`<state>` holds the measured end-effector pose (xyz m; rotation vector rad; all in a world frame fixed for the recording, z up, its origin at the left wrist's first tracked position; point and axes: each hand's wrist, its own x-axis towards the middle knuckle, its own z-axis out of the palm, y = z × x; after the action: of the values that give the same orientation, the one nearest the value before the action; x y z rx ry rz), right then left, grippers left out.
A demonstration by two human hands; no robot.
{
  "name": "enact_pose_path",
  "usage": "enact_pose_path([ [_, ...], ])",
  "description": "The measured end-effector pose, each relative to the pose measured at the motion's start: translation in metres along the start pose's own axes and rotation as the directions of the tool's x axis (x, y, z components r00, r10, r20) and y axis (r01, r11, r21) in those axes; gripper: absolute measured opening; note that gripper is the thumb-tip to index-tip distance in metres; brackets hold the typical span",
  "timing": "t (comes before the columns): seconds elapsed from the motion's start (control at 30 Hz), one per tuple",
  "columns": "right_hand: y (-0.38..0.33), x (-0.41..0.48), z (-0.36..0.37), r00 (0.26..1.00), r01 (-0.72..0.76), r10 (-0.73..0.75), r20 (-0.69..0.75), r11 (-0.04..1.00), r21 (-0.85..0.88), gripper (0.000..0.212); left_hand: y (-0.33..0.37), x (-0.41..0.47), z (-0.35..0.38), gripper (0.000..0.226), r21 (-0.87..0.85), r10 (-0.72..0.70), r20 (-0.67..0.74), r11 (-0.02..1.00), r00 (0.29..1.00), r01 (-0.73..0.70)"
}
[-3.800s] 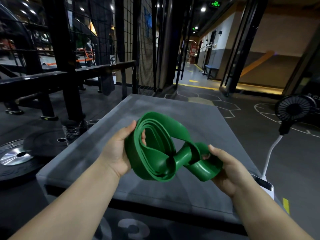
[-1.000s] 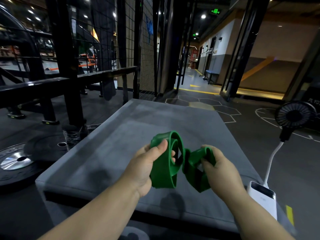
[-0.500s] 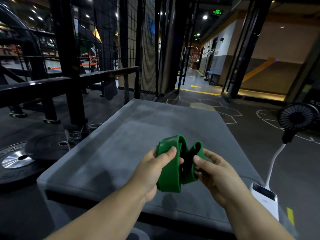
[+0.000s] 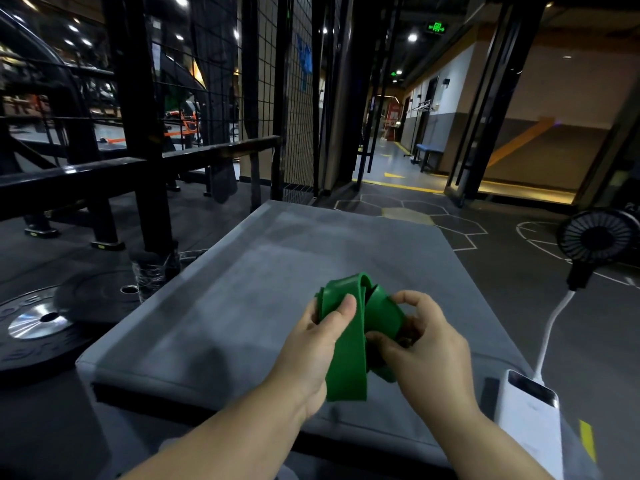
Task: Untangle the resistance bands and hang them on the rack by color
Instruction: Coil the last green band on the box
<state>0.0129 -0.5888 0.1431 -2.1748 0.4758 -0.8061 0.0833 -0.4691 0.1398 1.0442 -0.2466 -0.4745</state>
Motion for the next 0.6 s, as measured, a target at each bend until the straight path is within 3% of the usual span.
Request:
enact_pose_path([
  [0.17, 0.003, -0.004, 0.005, 0.991, 0.129, -0.129, 0.044, 0.991, -0.014, 0.043, 0.004, 0.005, -0.002, 0.049, 0.001, 0.006, -0.038, 1.0, 0.999, -0.006],
  [0.27, 0.008, 0.002, 0.007, 0.993, 0.105, -0.105, 0.062, 0.994, 0.003, 0.04, 0.007, 0.007, -0.006, 0.049, -0.012, -0.004, -0.011, 1.0, 1.0, 0.003],
  [0.4, 0.012, 0.007, 0.006, 0.994, 0.083, -0.084, 0.07, 0.996, 0.02, 0.065, 0.008, 0.007, -0.008, 0.045, -0.012, 0.009, 0.059, 1.0, 0.998, -0.008],
  [0.5, 0.013, 0.006, 0.009, 0.996, 0.063, -0.066, 0.053, 0.997, 0.051, 0.051, 0.009, 0.009, -0.011, 0.047, -0.018, 0.008, 0.046, 1.0, 0.999, -0.008],
  [0.6, 0.018, 0.008, 0.009, 0.986, 0.162, -0.162, -0.025, 0.987, -0.01, 0.045, 0.012, 0.011, -0.013, 0.048, -0.042, -0.017, 0.039, 0.999, 0.999, 0.018],
])
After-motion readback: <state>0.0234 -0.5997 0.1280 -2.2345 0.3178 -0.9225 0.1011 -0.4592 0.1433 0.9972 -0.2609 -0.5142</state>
